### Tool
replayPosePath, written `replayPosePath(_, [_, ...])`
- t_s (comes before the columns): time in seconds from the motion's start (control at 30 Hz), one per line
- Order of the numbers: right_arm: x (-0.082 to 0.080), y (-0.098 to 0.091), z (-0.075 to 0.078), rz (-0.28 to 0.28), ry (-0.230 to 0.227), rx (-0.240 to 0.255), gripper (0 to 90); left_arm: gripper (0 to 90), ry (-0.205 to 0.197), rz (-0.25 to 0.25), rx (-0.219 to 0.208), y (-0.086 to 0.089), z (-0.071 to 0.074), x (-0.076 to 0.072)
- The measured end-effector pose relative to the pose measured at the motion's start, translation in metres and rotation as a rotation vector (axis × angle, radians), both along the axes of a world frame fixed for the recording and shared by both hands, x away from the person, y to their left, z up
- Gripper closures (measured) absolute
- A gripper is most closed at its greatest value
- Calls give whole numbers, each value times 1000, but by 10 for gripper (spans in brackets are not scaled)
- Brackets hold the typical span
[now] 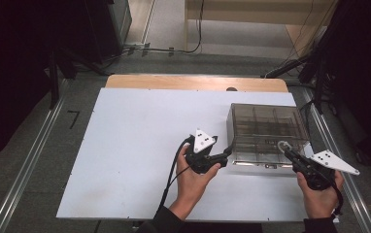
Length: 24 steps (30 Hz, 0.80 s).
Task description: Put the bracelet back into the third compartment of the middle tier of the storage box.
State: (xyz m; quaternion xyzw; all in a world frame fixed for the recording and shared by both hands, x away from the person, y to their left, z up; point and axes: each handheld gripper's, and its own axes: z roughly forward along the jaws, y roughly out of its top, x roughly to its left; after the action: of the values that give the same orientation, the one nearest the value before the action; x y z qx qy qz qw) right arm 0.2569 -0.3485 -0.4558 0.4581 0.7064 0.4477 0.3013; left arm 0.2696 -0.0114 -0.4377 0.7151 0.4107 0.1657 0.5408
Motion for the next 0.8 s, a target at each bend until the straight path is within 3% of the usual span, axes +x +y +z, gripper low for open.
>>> replayPosePath(0.37, [2,-21,-6,-96,74,-141,828,318,-2,83,24,50,-10,-10])
replayPosePath(0.5, [3,-25,-8,-105,90,-175,825,319,0,129,24,77,-18,-19])
replayPosePath(0.6, [2,-21,-9,-134,76,-272,822,318,11,171,37,102,-24,-25])
replayPosePath(0.7, [2,-15,-11,-145,68,-331,813,319,30,217,31,128,-30,-30])
replayPosePath(0.8, [3,-12,-11,-152,72,-351,797,318,38,270,25,152,-32,-35])
